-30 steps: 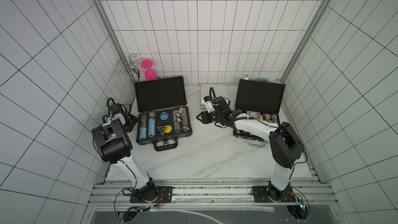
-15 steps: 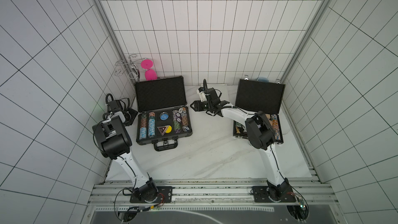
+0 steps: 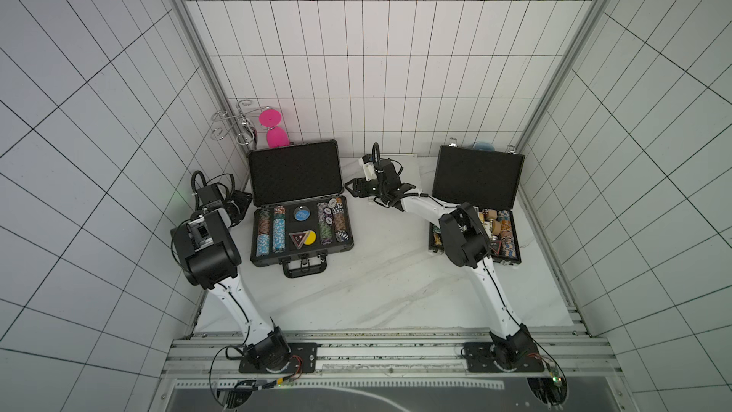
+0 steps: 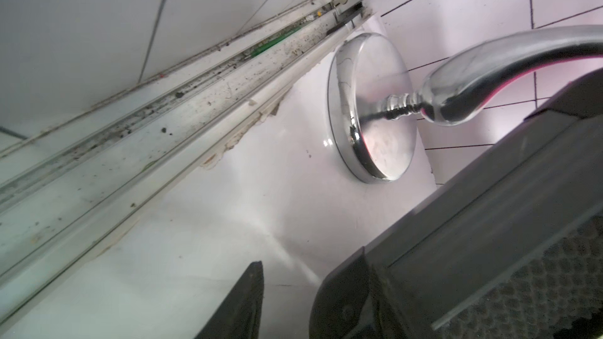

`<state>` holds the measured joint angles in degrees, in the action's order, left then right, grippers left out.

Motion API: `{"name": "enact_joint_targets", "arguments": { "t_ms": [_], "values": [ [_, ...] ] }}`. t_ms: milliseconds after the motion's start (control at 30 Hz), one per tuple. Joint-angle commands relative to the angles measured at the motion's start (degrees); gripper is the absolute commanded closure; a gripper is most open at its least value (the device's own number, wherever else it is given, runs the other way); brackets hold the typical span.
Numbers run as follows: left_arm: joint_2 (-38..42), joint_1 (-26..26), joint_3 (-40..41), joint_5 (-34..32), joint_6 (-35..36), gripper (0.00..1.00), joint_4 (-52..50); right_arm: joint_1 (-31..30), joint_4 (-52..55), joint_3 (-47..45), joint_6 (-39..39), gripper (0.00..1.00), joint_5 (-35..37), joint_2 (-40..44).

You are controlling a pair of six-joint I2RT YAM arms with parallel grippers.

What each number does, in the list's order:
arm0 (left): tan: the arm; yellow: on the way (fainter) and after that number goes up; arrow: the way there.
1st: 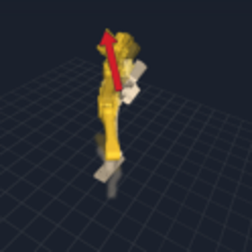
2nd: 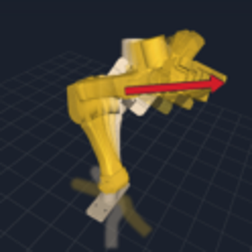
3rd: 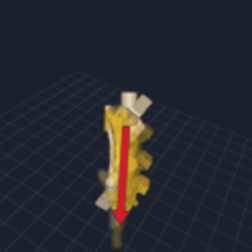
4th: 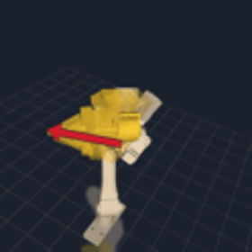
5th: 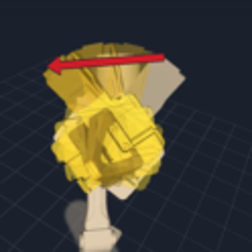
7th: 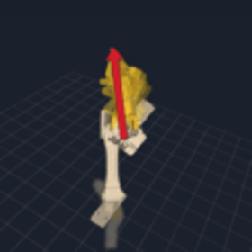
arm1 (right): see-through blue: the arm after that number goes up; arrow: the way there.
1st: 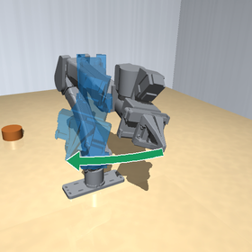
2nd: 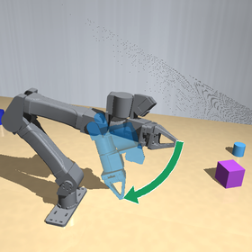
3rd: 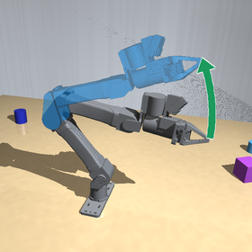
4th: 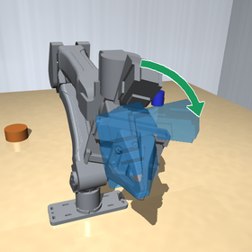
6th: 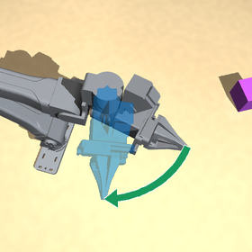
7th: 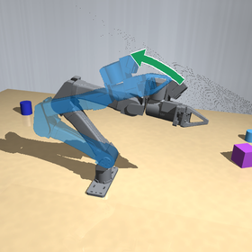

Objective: Close the poker set cases
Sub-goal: Move the poker set case to the center of the board.

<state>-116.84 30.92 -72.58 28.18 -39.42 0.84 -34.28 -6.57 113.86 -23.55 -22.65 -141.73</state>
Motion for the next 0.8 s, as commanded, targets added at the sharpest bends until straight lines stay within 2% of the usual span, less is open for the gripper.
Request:
{"name": "enact_joint_targets", "arguments": {
  "t_ms": [0,167,300,500,667,767],
  "values": [
    [2.9,-1.0,2.2,3.9,2.6,0.51,4.3,-0.8,-2.0,3.6,0.3,0.35,-1.3,0.7],
    [3.8,-1.3,2.8,3.2,4.2,0.51,3.6,-1.1,-1.8,2.0,0.9,0.35,-1.2,2.0],
    [9.4,-1.7,8.8,0.9,4.4,0.55,8.8,-1.3,-1.1,1.2,1.5,0.35,-0.6,3.0],
    [9.2,-2.9,6.1,-1.5,7.8,0.54,3.8,-1.3,-0.9,-0.2,1.6,0.36,-0.9,4.9],
    [8.0,-7.1,-2.4,-15.1,13.9,0.52,-7.4,-1.2,-1.1,-2.8,2.4,0.36,-0.4,7.4],
    [7.1,-7.5,-4.5,-18.0,14.5,0.52,-8.4,-1.1,-1.4,-3.9,2.7,0.36,-0.5,8.6]
  ]
}}
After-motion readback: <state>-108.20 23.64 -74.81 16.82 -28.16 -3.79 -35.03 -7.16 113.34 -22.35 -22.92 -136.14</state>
